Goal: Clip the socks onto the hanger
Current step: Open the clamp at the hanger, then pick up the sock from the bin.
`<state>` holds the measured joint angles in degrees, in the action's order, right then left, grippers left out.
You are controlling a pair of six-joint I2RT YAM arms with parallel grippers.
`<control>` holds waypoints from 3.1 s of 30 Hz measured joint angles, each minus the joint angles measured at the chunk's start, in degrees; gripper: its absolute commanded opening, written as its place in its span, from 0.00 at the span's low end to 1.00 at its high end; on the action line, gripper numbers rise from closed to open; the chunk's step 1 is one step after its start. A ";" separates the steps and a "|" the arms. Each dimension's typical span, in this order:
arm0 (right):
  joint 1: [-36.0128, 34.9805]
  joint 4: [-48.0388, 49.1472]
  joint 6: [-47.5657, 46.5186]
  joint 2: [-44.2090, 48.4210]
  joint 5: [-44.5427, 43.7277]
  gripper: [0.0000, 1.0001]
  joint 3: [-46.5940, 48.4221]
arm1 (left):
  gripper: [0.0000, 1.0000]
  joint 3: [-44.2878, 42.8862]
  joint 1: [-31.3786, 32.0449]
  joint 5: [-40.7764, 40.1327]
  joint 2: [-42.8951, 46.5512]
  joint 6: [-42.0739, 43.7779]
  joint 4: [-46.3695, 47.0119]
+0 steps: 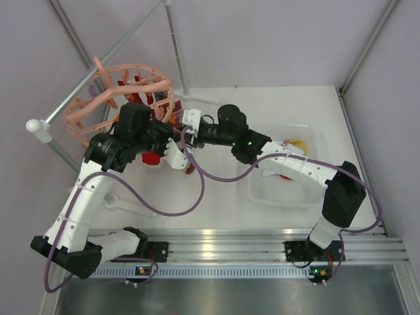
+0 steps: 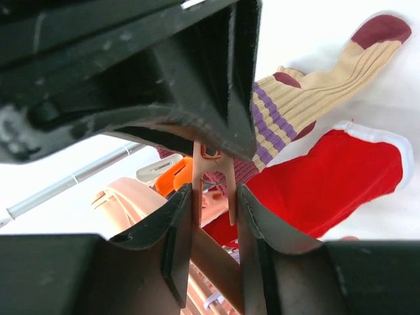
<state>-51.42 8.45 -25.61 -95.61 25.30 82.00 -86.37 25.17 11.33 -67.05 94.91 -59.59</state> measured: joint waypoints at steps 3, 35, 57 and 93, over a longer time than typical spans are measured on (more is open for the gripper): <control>0.59 -0.90 0.52 0.42 0.85 0.45 -0.31 | 0.00 -0.09 -0.33 -0.96 -0.02 0.11 -0.07; 40.81 -35.04 2.10 12.46 6.01 0.76 -5.18 | 0.00 3.56 -0.79 1.25 2.56 -1.75 4.24; 46.71 -34.62 42.49 10.73 -27.91 0.54 -23.52 | 0.00 4.48 -0.87 1.46 3.08 -4.39 5.62; 46.97 -35.17 21.22 22.75 -8.11 0.00 -18.99 | 0.00 4.52 -0.87 1.79 3.21 -6.73 5.97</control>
<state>-4.45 -26.72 -4.38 -72.86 17.19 63.00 -81.84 24.29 13.13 -63.83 88.18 -53.63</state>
